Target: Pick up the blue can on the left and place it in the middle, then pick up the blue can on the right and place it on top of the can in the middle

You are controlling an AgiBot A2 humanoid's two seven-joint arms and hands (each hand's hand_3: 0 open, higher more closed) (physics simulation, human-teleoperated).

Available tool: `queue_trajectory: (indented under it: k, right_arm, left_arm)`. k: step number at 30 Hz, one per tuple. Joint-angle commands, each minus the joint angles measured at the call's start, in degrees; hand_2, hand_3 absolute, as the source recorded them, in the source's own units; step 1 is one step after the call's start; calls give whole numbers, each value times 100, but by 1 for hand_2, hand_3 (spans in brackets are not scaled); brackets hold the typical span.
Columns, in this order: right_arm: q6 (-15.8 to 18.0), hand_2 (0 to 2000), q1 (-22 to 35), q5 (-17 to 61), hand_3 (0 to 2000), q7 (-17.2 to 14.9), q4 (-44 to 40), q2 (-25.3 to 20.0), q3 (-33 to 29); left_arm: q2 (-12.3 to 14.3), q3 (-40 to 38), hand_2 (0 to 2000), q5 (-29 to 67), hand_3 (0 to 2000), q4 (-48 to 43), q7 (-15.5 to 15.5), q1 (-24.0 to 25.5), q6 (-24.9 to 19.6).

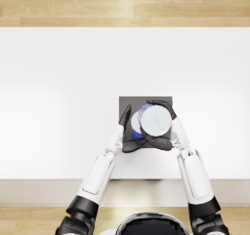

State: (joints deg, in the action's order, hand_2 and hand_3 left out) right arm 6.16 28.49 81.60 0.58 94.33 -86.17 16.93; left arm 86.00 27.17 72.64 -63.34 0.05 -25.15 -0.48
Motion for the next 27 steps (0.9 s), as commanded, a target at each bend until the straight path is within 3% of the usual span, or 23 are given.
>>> queue_trajectory:
  k: [1, 3, 7, 10, 11, 12, 18, 23, 27]
  right_arm:
    - [23, 2000, 376, 0, 1520, -1, -288, -220, 350]
    - [57, 2000, 428, 0, 1520, 4, -454, -271, 396]
    - [30, 2000, 504, 1, 1520, -1, -824, -349, 438]
    - [-102, 2000, 496, 0, 1520, -263, -1098, -374, 442]
    - [-176, 2000, 1503, 0, 1520, -357, -1184, 1220, 2559]
    - [-300, 2000, 654, -5, 1520, -420, -1249, 61, 931]
    - [-694, 2000, 560, 3, 1520, -589, -1227, 63, 640]
    - [-803, 2000, 480, 1, 1520, -605, -1771, 41, 718]
    - [-810, 2000, 441, 2, 1520, -605, -1740, 5, 739]
  left_arm:
    - [-357, -674, 0, 0, 0, -1115, -1, 780, 3]
    - [-510, -1211, 0, 0, 0, -1427, -2, 1330, 22]
    - [-594, -1963, 0, -3, 0, -1112, -70, 2061, 31]
    - [-609, -1881, 0, -17, 0, -1134, -865, 2173, -251]
    - [-591, -1880, 0, -21, 0, -1030, -989, 2137, -334]
    - [-582, -1892, 0, -24, 0, -1030, -1108, 2139, -407]
    - [-516, -1967, 0, -35, 0, -871, -1498, 2063, -605]
    - [-489, -1938, 0, -36, 0, -899, -1606, 2103, -624]
    - [-465, -1952, 0, -32, 0, -818, -1606, 2072, -630]
